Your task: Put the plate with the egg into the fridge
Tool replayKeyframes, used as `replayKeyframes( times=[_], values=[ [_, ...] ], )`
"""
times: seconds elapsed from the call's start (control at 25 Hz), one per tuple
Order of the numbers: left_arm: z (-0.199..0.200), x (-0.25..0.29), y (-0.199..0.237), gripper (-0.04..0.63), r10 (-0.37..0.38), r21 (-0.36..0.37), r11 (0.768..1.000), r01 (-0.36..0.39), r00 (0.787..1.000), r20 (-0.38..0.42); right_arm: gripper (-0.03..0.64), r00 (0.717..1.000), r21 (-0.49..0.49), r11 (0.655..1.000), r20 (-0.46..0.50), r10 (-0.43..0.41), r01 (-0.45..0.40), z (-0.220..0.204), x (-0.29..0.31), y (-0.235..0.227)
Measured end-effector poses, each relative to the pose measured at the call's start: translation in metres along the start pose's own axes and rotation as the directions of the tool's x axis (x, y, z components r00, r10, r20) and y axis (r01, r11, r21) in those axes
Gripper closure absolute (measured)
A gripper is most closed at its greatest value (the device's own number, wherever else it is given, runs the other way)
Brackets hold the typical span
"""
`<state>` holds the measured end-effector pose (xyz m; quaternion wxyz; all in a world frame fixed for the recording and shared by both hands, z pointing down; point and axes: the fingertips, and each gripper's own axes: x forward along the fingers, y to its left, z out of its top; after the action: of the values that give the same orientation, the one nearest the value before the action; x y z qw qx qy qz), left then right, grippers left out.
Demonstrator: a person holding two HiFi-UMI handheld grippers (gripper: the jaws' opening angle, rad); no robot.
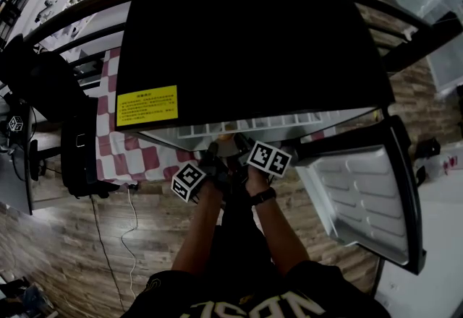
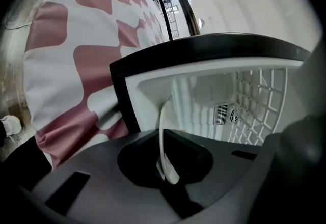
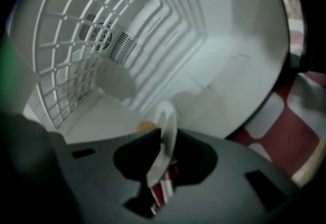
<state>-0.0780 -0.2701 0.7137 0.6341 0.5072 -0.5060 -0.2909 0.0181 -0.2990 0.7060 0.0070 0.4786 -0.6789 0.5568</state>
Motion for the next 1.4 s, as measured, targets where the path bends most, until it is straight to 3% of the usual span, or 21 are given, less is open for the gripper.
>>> replayKeyframes(
  times=[0.24,0.68,0.8,0.96,1.12,1.28,1.4],
  values=[
    [-0.001,0.002,-0.002,0.563,-0.009,-0.002,1.000,0.009,1.000,-0.001,0.526,0.998,-0.159,0.987,-0.037,-0.043,0.037,0.000,-0.002,0.000],
    [-0.009,0.007,-0.007,0.560,0.003,0.042,0.999,0.001,0.995,-0.104,0.499,0.994,-0.280,0.956,-0.040,-0.098,0.083,0.012,0.002,-0.002],
    [-0.012,0.008,-0.007,0.556,0.016,0.049,0.999,-0.010,0.992,-0.122,0.489,0.992,-0.332,0.938,-0.039,-0.121,0.102,0.016,0.004,-0.003],
    [-0.017,0.006,-0.012,0.550,0.029,0.069,0.997,-0.019,0.989,-0.147,0.454,0.982,-0.431,0.888,-0.019,-0.186,0.160,0.022,0.004,-0.008],
    [-0.021,0.002,-0.017,0.479,0.029,0.071,0.997,-0.017,0.984,-0.178,0.420,0.974,-0.487,0.850,0.006,-0.229,0.202,0.029,0.002,-0.013],
    [-0.028,-0.003,-0.015,0.400,0.047,0.089,0.996,-0.028,0.975,-0.218,0.410,0.976,-0.488,0.849,0.024,-0.217,0.201,0.030,-0.004,-0.015],
    [-0.028,-0.009,-0.012,0.385,0.051,0.094,0.995,-0.030,0.972,-0.228,0.410,0.977,-0.490,0.848,0.047,-0.208,0.204,0.028,-0.012,-0.016]
  ],
)
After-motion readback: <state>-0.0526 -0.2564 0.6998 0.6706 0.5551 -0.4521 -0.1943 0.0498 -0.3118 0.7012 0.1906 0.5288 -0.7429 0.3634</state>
